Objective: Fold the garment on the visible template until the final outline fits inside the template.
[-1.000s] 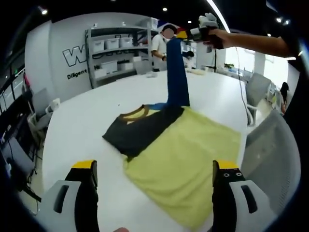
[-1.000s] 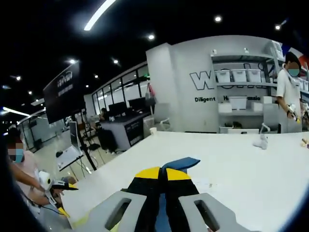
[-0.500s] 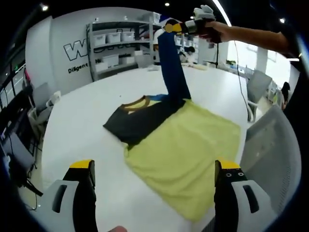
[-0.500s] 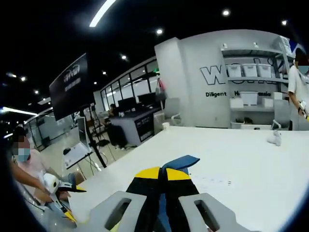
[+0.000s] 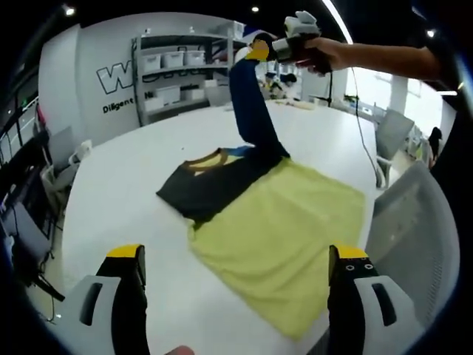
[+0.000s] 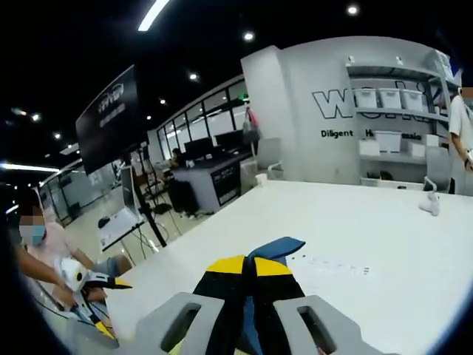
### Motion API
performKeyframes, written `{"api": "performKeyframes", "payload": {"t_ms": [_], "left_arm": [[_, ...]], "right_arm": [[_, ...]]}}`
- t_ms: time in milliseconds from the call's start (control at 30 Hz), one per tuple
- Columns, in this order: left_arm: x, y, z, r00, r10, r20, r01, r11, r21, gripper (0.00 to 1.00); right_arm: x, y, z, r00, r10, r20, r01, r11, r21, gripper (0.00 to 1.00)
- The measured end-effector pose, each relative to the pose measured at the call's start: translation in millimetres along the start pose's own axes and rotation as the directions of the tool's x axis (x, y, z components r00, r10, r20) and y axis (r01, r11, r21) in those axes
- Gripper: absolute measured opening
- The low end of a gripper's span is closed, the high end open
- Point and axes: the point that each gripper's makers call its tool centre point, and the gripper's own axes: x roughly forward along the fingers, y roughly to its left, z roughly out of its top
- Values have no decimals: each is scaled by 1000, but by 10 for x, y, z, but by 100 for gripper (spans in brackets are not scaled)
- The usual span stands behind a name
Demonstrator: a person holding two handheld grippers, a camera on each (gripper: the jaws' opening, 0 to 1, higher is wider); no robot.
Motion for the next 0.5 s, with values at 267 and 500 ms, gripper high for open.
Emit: {"api": "performKeyframes", "payload": {"t_ms": [267,500], "left_arm": [[-63,12,-87,1000,2,-5,-2,1000,-7,99],[-106,20,-142,1000,-1,-8,1,1000,-10,99]], "right_arm": [[186,130,-211,999,20,-40,-19,1000,14,0],[340,251,-395,996,32,-81,-31,999,11,0]]}}
